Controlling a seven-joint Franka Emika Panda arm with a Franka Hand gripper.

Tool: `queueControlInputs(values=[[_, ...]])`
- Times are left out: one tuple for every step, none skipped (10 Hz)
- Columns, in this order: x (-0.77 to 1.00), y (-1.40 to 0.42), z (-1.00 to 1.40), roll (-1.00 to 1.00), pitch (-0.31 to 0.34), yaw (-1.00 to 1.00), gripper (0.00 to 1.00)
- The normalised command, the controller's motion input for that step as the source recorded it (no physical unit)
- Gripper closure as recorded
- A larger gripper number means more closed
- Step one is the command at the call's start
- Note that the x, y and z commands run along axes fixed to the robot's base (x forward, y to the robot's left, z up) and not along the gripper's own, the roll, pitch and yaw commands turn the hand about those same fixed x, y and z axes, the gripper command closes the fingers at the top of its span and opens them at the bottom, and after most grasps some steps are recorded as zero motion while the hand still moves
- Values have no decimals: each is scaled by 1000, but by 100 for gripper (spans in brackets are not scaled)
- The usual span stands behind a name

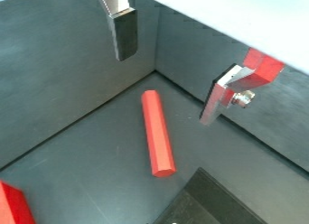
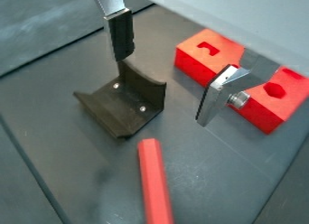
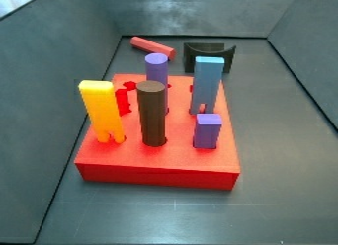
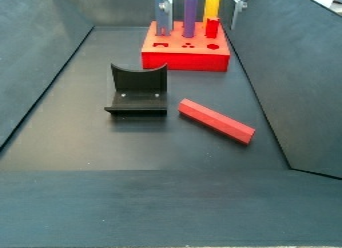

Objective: Pick up the hexagon object. Move up. Place the hexagon object on the fixture. Regrasp the hexagon object. Move to above the board. Insert the hexagon object.
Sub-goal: Pick up the hexagon object.

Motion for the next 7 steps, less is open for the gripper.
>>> queueControlInputs(values=[[-14, 0, -577, 41, -46, 943, 0], [0, 0, -409, 0, -57, 614, 0], [-83, 0, -463, 0, -60, 643, 0], [-203, 0, -526, 16, -67, 834, 0], [-111, -51, -486, 0, -66, 994, 0], [0, -163, -326, 0, -66, 957, 0], [0, -180, -311, -11, -87, 931, 0]])
